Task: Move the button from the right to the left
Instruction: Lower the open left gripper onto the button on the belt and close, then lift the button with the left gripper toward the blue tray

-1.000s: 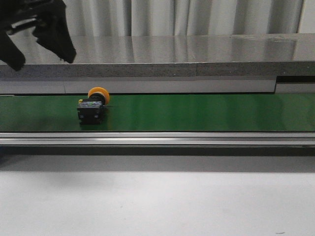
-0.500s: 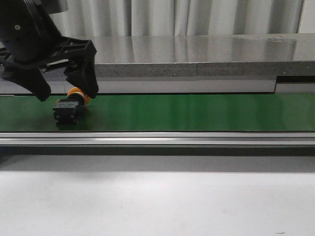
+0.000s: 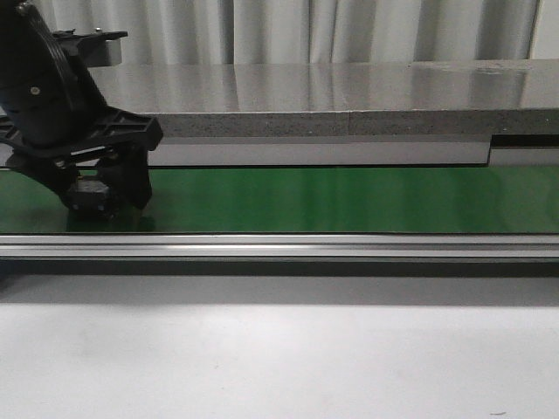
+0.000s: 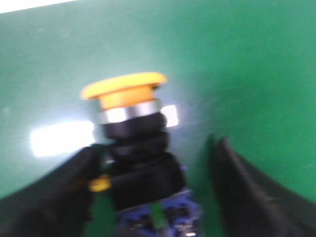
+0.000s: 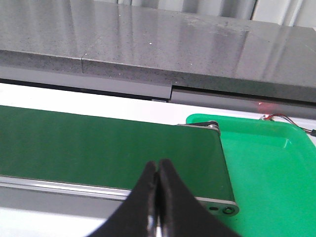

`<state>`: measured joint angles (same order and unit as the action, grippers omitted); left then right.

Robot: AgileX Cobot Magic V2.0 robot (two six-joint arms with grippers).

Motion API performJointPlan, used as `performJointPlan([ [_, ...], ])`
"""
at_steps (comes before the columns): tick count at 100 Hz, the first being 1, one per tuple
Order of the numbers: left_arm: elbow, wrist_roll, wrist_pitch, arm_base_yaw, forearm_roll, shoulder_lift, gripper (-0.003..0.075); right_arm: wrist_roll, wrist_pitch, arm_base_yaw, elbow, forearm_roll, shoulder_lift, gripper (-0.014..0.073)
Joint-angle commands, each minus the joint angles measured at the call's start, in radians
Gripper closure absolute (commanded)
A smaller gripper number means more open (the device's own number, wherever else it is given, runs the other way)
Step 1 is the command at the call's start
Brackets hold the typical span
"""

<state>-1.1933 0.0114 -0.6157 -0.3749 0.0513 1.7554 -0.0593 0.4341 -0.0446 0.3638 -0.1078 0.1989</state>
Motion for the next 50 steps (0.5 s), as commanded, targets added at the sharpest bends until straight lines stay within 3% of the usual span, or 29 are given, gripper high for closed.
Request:
performJointPlan([
  [1,-0.044,0.003,0.019,0.001,0.006,-0.048,0.0440,0.010,-0.075,-0.004,0.022,-0.001,0.007,0.0662],
  [15,-0.085,0.003,-0.026,0.001,-0.015,-0.063,0.0544,0.010,-0.075,-0.004,0.022,-0.001,0.007,0.0662],
  [32,-0.103,0.012,-0.038,0.011,-0.072,-0.138,0.0547,0.010,-0.075,-0.004,0.022,-0.001,0.007,0.0662],
  [50,-0.103,0.012,-0.088,0.112,-0.112,-0.215,0.0547,0.010,-0.075,-0.004,0.022,-0.001,0.007,0.0662],
])
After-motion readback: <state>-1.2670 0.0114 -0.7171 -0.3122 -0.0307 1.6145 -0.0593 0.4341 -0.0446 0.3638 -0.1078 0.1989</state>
